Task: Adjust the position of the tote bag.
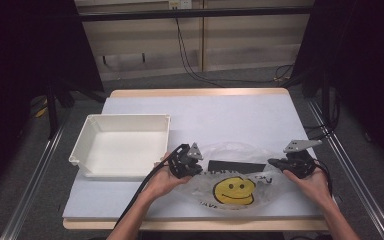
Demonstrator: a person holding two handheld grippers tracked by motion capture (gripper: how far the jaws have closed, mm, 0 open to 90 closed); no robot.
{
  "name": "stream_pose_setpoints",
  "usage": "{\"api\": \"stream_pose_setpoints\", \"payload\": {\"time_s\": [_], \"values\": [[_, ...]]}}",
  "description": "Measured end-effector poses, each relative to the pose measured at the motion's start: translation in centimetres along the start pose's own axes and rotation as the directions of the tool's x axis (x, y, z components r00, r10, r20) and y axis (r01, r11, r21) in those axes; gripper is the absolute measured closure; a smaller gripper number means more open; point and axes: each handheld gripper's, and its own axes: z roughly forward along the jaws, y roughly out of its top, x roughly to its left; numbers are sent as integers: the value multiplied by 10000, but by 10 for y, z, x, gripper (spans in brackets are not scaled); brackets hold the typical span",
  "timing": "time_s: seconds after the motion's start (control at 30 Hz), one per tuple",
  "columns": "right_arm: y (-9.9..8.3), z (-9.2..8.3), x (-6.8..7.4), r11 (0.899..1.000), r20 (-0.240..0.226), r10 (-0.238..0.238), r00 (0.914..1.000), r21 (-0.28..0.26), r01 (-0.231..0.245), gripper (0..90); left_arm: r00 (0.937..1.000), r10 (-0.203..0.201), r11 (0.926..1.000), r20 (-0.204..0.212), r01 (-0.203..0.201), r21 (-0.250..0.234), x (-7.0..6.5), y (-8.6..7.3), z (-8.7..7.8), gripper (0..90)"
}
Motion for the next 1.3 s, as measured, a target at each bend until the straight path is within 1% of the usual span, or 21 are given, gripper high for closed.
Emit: {"api": "stream_pose_setpoints", "payload": {"time_s": [0.07, 0.13, 0.17, 0.23, 0.3, 0.43, 0.47, 0.5, 0.57, 0.6, 0.63, 0.7, 0.73, 0.77, 0.8, 0.93, 1.03, 1.13, 1.17, 1.2, 1.3], "values": [[-9, 0, -7, 9998, 82, 132, 9999, 142, -133, 900, 9999, -122, 9999, 32, 122, -54, 0, -3, -1, 861], [-11, 0, -8, 9997, 166, 178, 9997, 171, -181, 900, 9999, -147, 9999, 55, 147, -63, 0, -4, -2, 864], [-14, -2, -9, 9989, 378, 185, 9991, 430, -202, 900, 9999, -139, 9999, 46, 139, -89, 0, -5, -2, 872], [-15, -3, -10, 9988, 507, 155, 9986, 455, -178, 900, 9998, -176, 9998, -47, 176, -79, 0, -6, -3, 875], [-19, -6, -14, 9982, 557, 384, 9977, 434, -409, 900, 9999, -147, 9999, 14, 147, -74, 1, -7, -4, 879], [-21, -8, -15, 9982, 856, 368, 9957, 432, -406, 900, 9994, -183, 9998, -289, 180, -120, 0, -11, -6, 892], [-21, -9, -15, 9979, 883, 432, 9952, 443, -472, 900, 9990, -362, 9991, -252, 356, -236, 0, -13, -6, 892], [-21, -9, -15, 9980, 882, 434, 9952, 419, -472, 900, 9990, -447, 9986, -55, 445, -272, 1, -14, -7, 893], [-20, -10, -12, 9995, 672, 283, 9973, 99, -290, 900, 9992, -402, 9985, -67, 399, -387, 0, -13, -7, 883], [-20, -10, -12, 9995, 672, 283, 9973, 99, -290, 900, 9992, -402, 9985, -67, 399, -387, 0, -13, -7, 878], [-17, -13, -10, 9990, 398, 305, 9987, -347, -292, 900, 9992, -382, 9983, -94, 377, -447, -3, -12, -8, 870], [-15, -16, -8, 9981, 281, 336, 9990, -530, -320, 900, 9996, -287, 9985, -34, 285, -459, -6, -7, -11, 863], [-12, -19, -6, 9958, 75, 445, 9990, -800, -438, 900, 9997, -211, 9981, -104, 205, -588, -7, -6, -13, 855], [-8, -23, -3, 9931, -90, 384, 9992, -1107, -391, 900, 9995, -300, 9956, -120, 288, -891, -9, -2, -18, 852], [-8, -23, -3, 9931, -90, 384, 9992, -1107, -391, 900, 9995, -300, 9956, -120, 288, -891, -9, -2, -18, 844], [1, -33, 4, 9853, -453, 295, 9985, -1669, -366, 900, 9997, -57, 9936, -250, 28, -1128, -13, 5, -30, 831], [7, -38, 10, 9819, -665, 119, 9977, -1879, -243, 900, 9993, -107, 9900, -350, 57, -1406, -18, 7, -38, 827], [13, -39, 17, 9789, -925, -63, 9957, -2039, -127, 900, 10000, 25, 9855, -74, -38, -1694, -25, 11, -45, 828], [18, -36, 21, 9799, -1133, -169, 9934, -1994, -61, 900, 9998, 139, 9837, 105, -118, -1797, -28, 13, -46, 828], [18, -36, 21, 9799, -1133, -169, 9934, -1994, -61, 900, 9994, 82, 9797, 336, -13, -2003, -33, 14, -46, 828], [23, -29, 27, 9808, -1427, -317, 9893, -1948, 34, 900, 9959, 555, 9796, 715, -405, -1967, -47, 17, -45, 828]]}}
